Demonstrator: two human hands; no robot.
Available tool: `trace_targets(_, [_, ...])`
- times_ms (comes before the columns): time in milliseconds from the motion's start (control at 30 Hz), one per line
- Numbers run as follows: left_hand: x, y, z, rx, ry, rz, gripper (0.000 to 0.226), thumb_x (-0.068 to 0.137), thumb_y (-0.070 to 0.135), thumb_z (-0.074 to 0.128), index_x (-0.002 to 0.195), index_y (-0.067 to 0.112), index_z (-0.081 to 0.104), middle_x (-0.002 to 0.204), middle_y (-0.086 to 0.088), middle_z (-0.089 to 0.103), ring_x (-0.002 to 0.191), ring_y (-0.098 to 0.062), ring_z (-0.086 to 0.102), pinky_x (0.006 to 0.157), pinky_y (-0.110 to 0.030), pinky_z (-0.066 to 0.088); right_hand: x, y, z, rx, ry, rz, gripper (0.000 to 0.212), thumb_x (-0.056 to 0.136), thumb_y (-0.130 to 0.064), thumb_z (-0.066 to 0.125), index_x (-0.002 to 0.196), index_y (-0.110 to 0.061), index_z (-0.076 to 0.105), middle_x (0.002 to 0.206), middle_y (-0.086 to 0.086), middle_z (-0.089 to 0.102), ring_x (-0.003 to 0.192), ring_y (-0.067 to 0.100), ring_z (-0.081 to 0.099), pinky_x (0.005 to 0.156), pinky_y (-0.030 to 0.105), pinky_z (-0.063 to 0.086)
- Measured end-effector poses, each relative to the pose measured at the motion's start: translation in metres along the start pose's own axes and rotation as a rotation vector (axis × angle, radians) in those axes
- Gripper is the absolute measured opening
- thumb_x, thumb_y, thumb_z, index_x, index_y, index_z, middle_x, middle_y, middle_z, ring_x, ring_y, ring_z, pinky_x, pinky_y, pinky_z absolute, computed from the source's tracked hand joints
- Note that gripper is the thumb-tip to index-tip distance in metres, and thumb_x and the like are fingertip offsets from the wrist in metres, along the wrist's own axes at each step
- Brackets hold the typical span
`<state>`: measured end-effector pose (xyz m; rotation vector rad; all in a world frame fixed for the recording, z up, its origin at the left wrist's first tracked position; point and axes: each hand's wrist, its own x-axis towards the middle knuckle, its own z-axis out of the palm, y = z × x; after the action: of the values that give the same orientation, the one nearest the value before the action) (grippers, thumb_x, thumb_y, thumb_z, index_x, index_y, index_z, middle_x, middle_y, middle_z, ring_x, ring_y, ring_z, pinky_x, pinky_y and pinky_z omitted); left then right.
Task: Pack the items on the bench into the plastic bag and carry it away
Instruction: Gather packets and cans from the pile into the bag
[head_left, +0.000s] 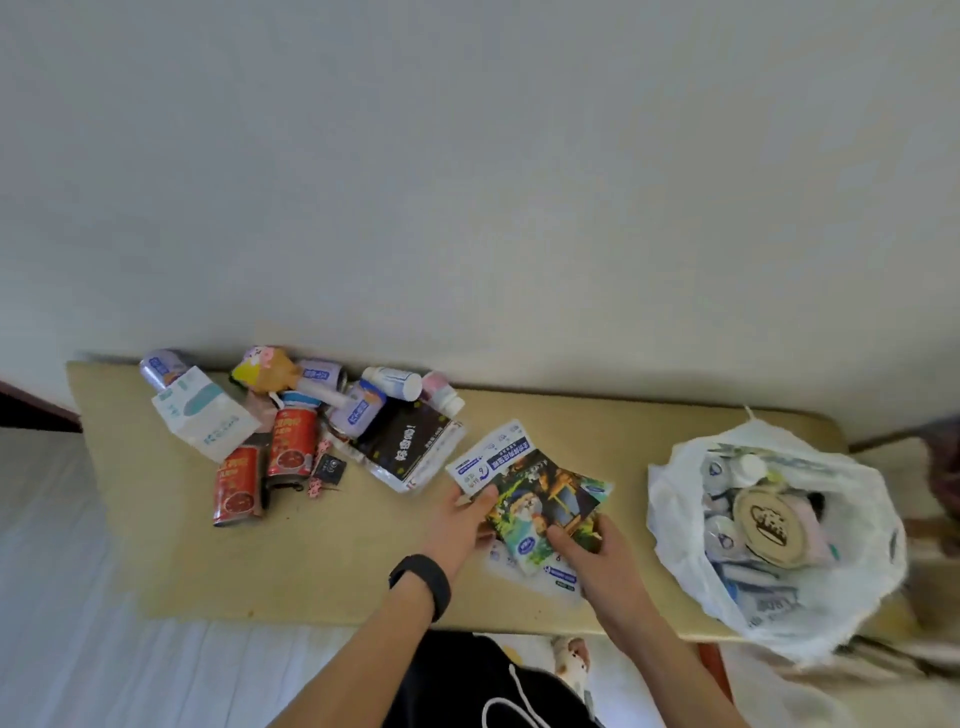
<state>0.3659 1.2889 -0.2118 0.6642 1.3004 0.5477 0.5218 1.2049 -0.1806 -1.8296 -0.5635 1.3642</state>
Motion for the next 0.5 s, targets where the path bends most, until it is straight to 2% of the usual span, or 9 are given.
trace_targets(67, [-0.002, -0.006, 0.026, 0.009, -0.035, -0.015, 0.018, 0.095, 0.019, 0.062, 0.112, 0.020, 0.061, 0.100, -0.009, 0.074, 0.087, -0.030, 0.072, 0.065, -0.030, 0.060, -0.011, 0.005, -0.032, -0.020, 0.014, -0.012, 0.027, 0.087, -0.021, 0.073, 0.112, -0.024, 0.063, 0.104, -0.004, 0.076, 0.092, 0.013, 0.073, 0.085, 0.037, 0.059])
trace_targets(133, [-0.004, -0.014, 0.047, 0.038, -0.028, -0.020, 0.020, 0.095, 0.019, 0.062, 0.114, 0.017, 0.061, 0.102, -0.011, 0.074, 0.093, -0.034, 0.071, 0.075, -0.038, 0.060, -0.022, 0.012, -0.068, -0.018, 0.090, -0.004, 0.025, 0.087, -0.020, 0.073, 0.109, -0.026, 0.061, 0.102, -0.006, 0.075, 0.088, 0.008, 0.071, 0.074, 0.022, 0.056])
trace_targets(167, [-0.004, -0.019, 0.055, 0.056, -0.015, -0.021, 0.021, 0.095, 0.019, 0.062, 0.115, 0.016, 0.061, 0.103, -0.012, 0.074, 0.094, -0.035, 0.071, 0.080, -0.041, 0.059, -0.028, 0.016, -0.086, -0.031, 0.148, 0.002, 0.023, 0.087, -0.022, 0.073, 0.106, -0.025, 0.061, 0.099, -0.006, 0.074, 0.085, 0.007, 0.071, 0.070, 0.020, 0.055])
trace_targets(300, [-0.005, -0.027, 0.081, 0.189, 0.015, 0.013, 0.023, 0.093, 0.020, 0.065, 0.115, 0.014, 0.063, 0.101, -0.012, 0.075, 0.087, -0.031, 0.068, 0.087, -0.046, 0.057, -0.049, 0.042, -0.160, 0.085, 0.352, 0.050, 0.023, 0.084, -0.022, 0.077, 0.103, -0.023, 0.062, 0.091, -0.001, 0.077, 0.080, 0.017, 0.074, 0.076, 0.041, 0.060])
trace_targets(400, [-0.009, -0.027, 0.104, 0.274, 0.004, 0.063, 0.024, 0.092, 0.020, 0.066, 0.115, 0.014, 0.063, 0.099, -0.012, 0.075, 0.084, -0.029, 0.066, 0.084, -0.045, 0.055, -0.054, 0.063, -0.207, 0.212, 0.529, 0.092, 0.030, 0.084, -0.024, 0.076, 0.108, -0.015, 0.060, 0.094, 0.004, 0.076, 0.080, 0.021, 0.074, 0.071, 0.039, 0.059])
trace_targets(500, [-0.016, -0.024, 0.131, 0.310, -0.012, 0.117, 0.021, 0.093, 0.022, 0.065, 0.113, 0.016, 0.063, 0.097, -0.008, 0.076, 0.082, -0.028, 0.066, 0.077, -0.038, 0.055, -0.040, 0.079, -0.243, 0.178, 0.638, 0.167, 0.027, 0.089, -0.022, 0.070, 0.109, -0.010, 0.056, 0.098, 0.009, 0.069, 0.077, 0.018, 0.065, 0.060, 0.030, 0.049])
